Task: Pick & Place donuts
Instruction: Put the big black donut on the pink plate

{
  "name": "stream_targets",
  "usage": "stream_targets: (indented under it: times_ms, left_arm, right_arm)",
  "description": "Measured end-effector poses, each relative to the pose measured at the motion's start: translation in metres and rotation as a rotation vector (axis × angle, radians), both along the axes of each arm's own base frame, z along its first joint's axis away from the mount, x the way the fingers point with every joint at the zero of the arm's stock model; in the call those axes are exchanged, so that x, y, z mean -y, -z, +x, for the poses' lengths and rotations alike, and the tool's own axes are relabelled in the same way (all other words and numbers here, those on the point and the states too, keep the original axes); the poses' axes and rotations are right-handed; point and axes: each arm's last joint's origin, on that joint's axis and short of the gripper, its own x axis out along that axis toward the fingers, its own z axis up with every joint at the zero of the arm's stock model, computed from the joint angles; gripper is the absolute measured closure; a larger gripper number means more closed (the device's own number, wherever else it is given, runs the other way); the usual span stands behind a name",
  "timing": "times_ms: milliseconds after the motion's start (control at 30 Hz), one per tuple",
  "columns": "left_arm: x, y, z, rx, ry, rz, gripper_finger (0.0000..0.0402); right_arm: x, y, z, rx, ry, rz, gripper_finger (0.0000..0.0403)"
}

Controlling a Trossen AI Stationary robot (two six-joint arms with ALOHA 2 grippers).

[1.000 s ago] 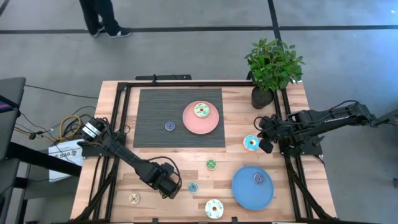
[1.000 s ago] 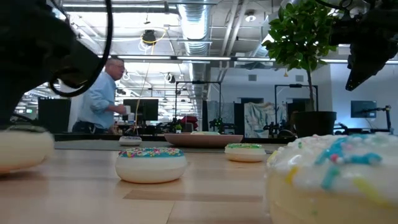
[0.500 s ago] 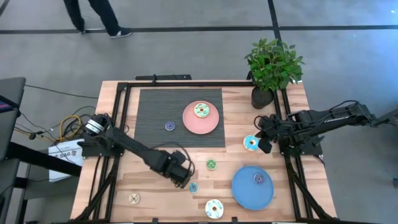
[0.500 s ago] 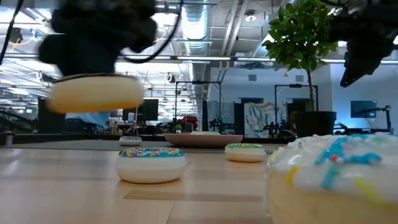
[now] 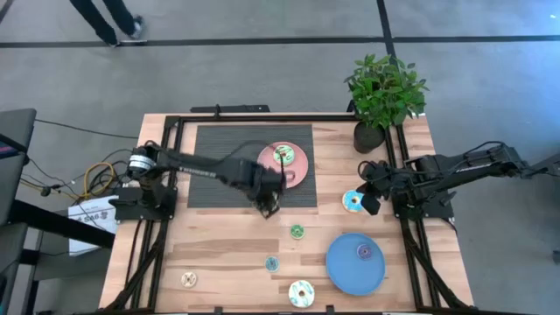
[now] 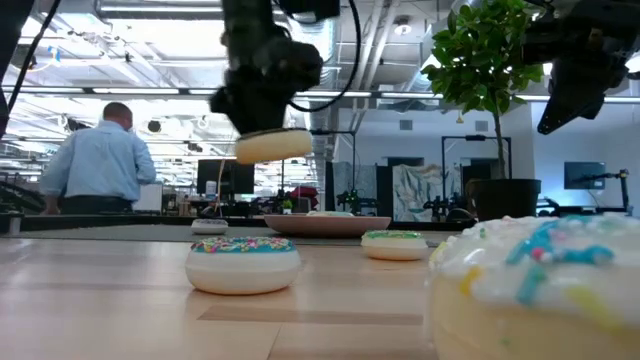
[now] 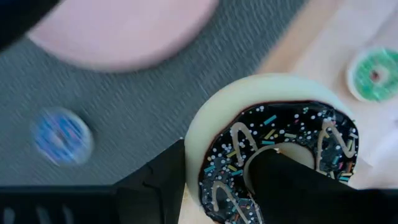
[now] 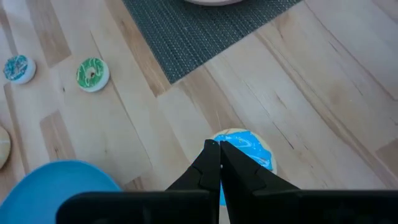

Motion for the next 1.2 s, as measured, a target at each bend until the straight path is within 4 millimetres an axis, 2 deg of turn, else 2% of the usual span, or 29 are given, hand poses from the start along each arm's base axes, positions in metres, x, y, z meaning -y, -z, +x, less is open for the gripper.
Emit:
stream_targets:
  times_ms: [267,500,600,667,833,1200]
  left_arm:
    - [-0.077,-0.007,0.004,0.058,0.070,0.112,0.0245]
    - [-0.115,-0.009,0.000,0.065,0.197,0.197,0.0245]
    - [-0.128,0.002,0.003,0.044,0.225,0.210,0.0245]
    - [-0.134,0.016,0.006,-0.003,0.272,0.208,0.0245]
    - [-0.142,0.043,0.012,-0.078,0.305,0.214,0.0245]
    - [-0.152,0.044,0.015,-0.040,0.333,0.246,0.0245]
  right_arm:
    - [0.001,0.000,0.000,0.012,0.086,0.056,0.0402]
    - [0.001,0.000,0.000,0.018,0.129,0.080,0.0402]
    - [0.002,0.000,0.000,0.025,0.154,0.062,0.0402]
    - [0.003,-0.001,0.000,0.034,0.188,0.052,0.0402]
    - [0.004,-0.001,0.001,0.047,0.236,0.030,0.0402]
    - [0.004,-0.001,0.000,0.048,0.244,0.017,0.0402]
